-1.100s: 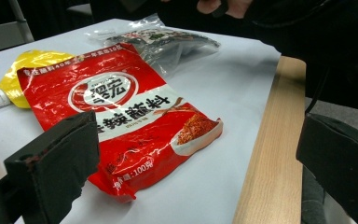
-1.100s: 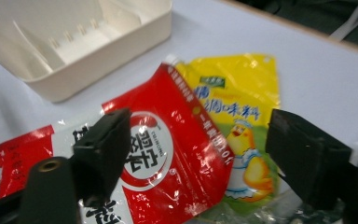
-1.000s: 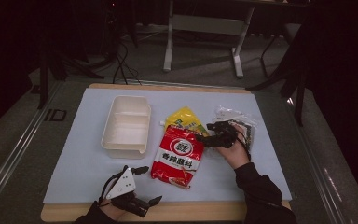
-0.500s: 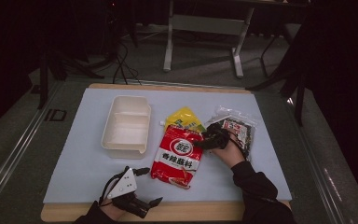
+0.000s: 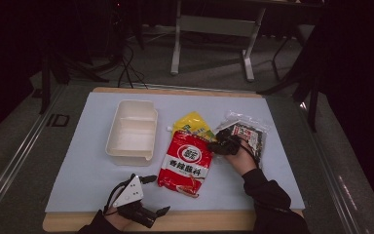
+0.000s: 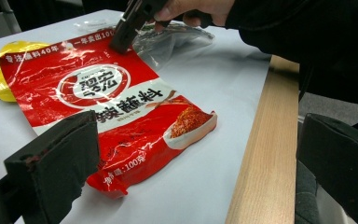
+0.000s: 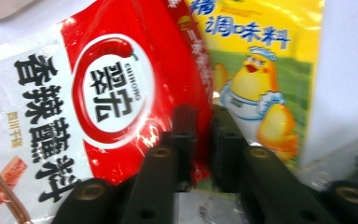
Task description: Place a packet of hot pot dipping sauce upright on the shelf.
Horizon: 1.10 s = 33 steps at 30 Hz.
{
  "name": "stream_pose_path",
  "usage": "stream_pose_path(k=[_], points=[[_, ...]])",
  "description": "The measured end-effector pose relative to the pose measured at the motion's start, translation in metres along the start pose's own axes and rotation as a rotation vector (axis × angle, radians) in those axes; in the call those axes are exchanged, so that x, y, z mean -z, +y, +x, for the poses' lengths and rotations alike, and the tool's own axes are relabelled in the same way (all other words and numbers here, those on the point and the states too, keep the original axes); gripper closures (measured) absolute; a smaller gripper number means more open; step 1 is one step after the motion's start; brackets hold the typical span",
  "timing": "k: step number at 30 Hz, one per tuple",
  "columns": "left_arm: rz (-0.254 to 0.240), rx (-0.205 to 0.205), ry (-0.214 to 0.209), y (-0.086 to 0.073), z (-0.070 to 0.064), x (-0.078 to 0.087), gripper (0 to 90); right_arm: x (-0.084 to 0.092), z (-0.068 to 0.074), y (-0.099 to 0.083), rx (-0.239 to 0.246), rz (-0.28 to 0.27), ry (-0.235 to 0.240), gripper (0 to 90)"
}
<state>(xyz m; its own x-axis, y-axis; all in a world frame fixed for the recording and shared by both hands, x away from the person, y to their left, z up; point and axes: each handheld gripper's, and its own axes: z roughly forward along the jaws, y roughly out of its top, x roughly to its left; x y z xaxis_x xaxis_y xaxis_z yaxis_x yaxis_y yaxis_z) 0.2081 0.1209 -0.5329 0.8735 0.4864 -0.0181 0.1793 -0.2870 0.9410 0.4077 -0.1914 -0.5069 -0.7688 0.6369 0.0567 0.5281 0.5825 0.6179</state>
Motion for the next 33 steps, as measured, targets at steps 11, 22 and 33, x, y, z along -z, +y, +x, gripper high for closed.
stream_pose_path(k=[11,22,33], points=[[-0.014,-0.033,0.011,0.007,0.001,0.004,1.9,0.034,0.019,0.012,0.053,-0.08,0.038,88.6],[0.014,0.012,0.029,0.024,0.005,0.014,3.2,0.076,0.051,0.02,0.155,-0.168,0.044,88.8],[0.026,0.021,0.054,0.048,0.022,0.026,2.9,0.117,0.092,0.017,0.272,-0.243,0.09,88.9]])
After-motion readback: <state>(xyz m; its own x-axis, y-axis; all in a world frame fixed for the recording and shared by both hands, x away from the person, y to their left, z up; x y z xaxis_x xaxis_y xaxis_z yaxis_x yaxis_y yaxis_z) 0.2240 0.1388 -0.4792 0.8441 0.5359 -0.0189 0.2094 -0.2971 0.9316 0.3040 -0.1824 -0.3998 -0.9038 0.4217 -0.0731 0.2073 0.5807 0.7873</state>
